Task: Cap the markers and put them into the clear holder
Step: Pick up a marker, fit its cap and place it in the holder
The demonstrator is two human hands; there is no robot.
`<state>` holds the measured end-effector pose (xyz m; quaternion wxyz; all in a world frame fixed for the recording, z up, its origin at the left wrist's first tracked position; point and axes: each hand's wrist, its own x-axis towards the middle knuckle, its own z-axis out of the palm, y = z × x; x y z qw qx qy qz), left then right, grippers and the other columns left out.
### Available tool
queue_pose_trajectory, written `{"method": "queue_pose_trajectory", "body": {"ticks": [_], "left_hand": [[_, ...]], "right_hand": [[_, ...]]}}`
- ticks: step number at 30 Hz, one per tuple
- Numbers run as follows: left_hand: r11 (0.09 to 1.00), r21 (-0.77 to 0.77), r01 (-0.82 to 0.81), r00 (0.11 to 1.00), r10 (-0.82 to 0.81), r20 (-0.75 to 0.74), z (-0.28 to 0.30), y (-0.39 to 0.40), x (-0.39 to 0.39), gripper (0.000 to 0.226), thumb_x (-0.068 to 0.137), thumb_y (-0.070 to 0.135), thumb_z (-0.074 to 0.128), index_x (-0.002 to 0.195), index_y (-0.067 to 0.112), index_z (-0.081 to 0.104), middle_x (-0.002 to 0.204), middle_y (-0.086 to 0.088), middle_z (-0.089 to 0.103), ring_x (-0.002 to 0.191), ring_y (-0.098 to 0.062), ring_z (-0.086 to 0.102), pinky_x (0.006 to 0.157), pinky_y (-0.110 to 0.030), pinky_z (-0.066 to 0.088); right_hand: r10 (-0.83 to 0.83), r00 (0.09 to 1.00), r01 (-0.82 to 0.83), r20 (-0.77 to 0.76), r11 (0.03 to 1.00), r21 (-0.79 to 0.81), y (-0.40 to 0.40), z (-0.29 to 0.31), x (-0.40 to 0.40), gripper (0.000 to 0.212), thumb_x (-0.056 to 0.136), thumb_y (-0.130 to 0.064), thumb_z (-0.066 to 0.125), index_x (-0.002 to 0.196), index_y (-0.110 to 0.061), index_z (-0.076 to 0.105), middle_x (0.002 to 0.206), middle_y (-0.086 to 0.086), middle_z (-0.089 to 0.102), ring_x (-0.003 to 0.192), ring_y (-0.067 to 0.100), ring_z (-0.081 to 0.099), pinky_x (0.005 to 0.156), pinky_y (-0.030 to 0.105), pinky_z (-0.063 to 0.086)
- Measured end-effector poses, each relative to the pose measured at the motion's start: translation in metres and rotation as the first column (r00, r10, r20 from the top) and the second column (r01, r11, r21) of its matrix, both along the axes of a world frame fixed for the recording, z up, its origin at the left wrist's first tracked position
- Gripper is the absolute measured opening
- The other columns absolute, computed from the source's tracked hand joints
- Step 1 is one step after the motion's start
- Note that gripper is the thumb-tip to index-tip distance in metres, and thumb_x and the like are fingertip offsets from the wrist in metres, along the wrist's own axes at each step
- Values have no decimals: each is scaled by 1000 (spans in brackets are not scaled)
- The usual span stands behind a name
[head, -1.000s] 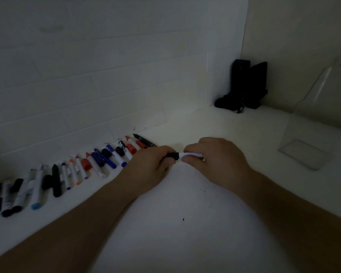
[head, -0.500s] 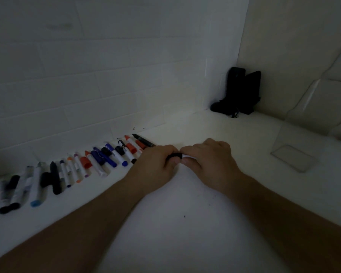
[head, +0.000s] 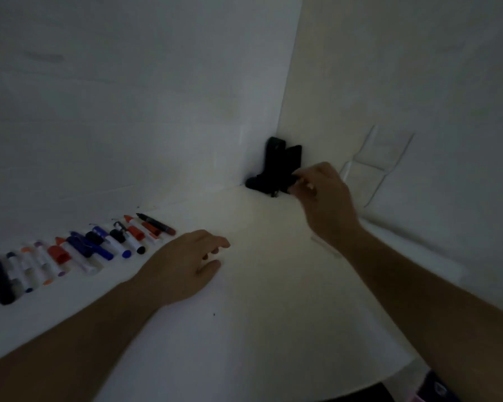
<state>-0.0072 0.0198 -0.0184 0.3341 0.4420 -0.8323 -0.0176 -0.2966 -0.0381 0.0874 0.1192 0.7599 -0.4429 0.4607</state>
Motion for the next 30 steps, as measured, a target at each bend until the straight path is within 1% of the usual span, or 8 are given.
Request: {"method": "queue_pose_trajectory", "body": {"ticks": [2, 4, 9, 12, 14, 21, 26, 30], "left_hand": [[1000, -10, 18, 1000, -18, 23, -3, 0, -1, 33, 94, 32, 63, 126, 38, 59, 108, 22, 56, 87, 6, 54, 79, -7, 44], [1000, -10, 11, 1000, -11, 13, -4, 0, 0, 30, 93, 33, 63, 123, 39, 61, 107, 23, 55, 85, 6, 55, 78, -11, 48], [1000, -19, -6, 1000, 6, 17, -5, 0, 1, 27, 92, 35, 63, 119, 40, 62, 106, 26, 52, 84, 7, 56, 75, -14, 49], [1000, -13, -18, 1000, 18, 19, -5, -1, 1, 26, 93, 38, 62, 118, 42, 61, 106, 26, 53, 84, 7, 55, 75, -18, 50], [1000, -8, -17, 1000, 17, 17, -5, -1, 2, 26, 92, 37, 63, 118, 41, 62, 106, 24, 55, 85, 7, 56, 76, -18, 51], [1000, 24, -14, 1000, 14, 13, -7, -4, 1, 25, 92, 36, 63, 117, 40, 63, 104, 25, 55, 76, -1, 61, 75, -10, 47], [999, 41, -28, 999, 27, 34, -5, -4, 1, 23, 93, 38, 62, 115, 40, 64, 103, 24, 56, 78, -1, 60, 74, -8, 45], [998, 47, -37, 999, 36, 26, -3, -3, 2, 21, 92, 36, 64, 113, 38, 65, 102, 23, 57, 78, -1, 60, 74, -15, 49]], "right_hand": [[-77, 995, 80, 63, 996, -46, 2, 22, -27, 17, 93, -17, 67, 109, -10, 67, 103, 5, 59, 81, 16, 57, 74, 16, 42], [-165, 984, 167, 64, 986, -27, -1, 30, -50, 18, 95, -20, 66, 110, -10, 66, 104, 6, 61, 83, 19, 61, 76, 25, 50], [-410, 892, 444, -192, 875, 191, -13, 15, -72, 34, 97, -38, 58, 130, -30, 50, 107, -2, 69, 101, 31, 62, 84, 40, 43], [-555, 784, 612, -279, 767, 194, -19, 8, -69, 54, 99, -42, 47, 146, -45, 21, 96, 8, 63, 90, 31, 59, 83, 46, 42], [-573, 757, 648, -314, 721, 246, -23, 4, -68, 47, 102, -43, 38, 146, -45, 22, 88, 9, 57, 82, 28, 58, 81, 44, 40], [-414, 852, 519, -322, 754, 403, -28, -4, -55, 43, 96, -36, 53, 133, -39, 32, 94, 3, 65, 80, 26, 55, 78, 40, 38], [-181, 943, 291, -280, 858, 423, -40, -4, -9, 57, 95, -42, 58, 145, -42, 30, 119, -1, 68, 104, 30, 64, 93, 42, 48], [-5, 964, 110, -265, 917, 383, -53, -12, 45, 46, 95, -55, 49, 137, -44, 34, 109, -3, 68, 95, 25, 64, 88, 45, 53]]}}
